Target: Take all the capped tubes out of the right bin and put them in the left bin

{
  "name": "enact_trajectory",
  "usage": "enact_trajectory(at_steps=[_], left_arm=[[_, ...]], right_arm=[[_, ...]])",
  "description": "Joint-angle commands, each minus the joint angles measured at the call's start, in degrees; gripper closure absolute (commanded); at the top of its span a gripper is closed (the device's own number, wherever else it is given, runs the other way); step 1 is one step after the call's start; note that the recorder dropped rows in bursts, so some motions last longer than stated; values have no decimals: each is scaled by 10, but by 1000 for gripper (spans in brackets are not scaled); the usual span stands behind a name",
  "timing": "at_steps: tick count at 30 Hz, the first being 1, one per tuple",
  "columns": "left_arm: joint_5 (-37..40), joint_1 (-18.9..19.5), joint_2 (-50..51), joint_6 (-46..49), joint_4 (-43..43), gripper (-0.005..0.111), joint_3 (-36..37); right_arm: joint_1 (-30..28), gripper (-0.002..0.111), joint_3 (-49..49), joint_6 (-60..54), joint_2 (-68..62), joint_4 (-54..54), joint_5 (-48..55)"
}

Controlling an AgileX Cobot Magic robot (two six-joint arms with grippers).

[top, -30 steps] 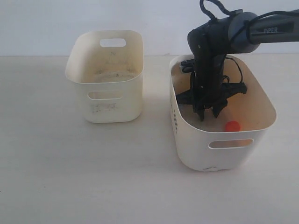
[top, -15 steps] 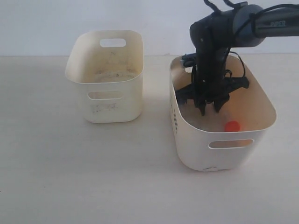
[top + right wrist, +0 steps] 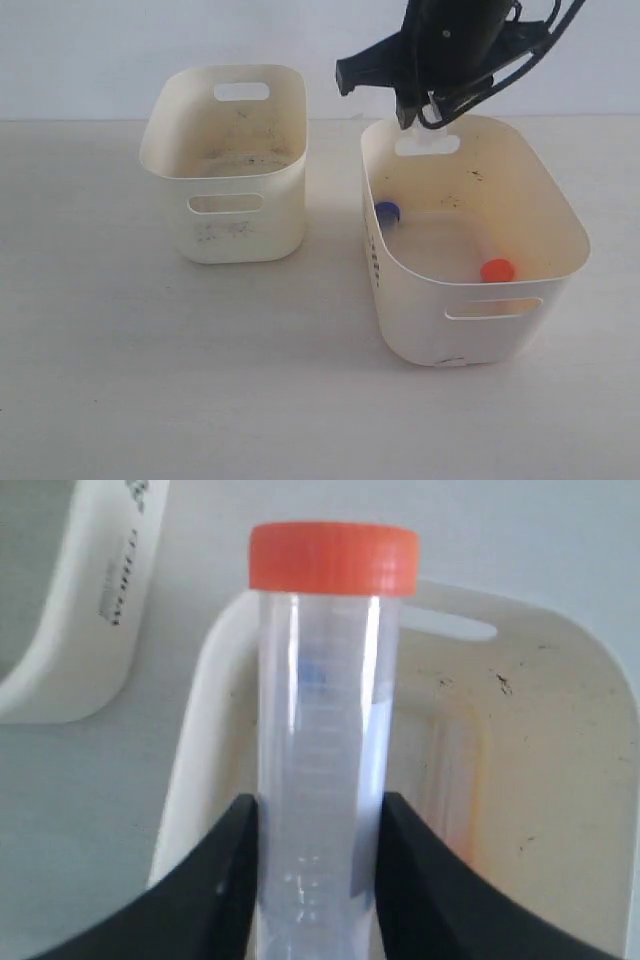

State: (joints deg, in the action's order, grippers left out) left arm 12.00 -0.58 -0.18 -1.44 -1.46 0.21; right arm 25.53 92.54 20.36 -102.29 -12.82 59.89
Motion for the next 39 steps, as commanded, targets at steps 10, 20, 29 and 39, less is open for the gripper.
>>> enact_trajectory(at_steps=[10,20,29,39], left_arm=[[-4,0,2,-6,4,102,-2],[-4,0,2,-6,4,102,-2],[-4,0,2,-6,4,102,-2],[-4,0,2,-6,4,102,-2]], right_arm=[[7,108,1,-87,61,217,-161],[66,108,1,-150,15,333,-410],[112,108,1,-150,-76,336,-522],[110,70,1,-150,-134,332,-483]])
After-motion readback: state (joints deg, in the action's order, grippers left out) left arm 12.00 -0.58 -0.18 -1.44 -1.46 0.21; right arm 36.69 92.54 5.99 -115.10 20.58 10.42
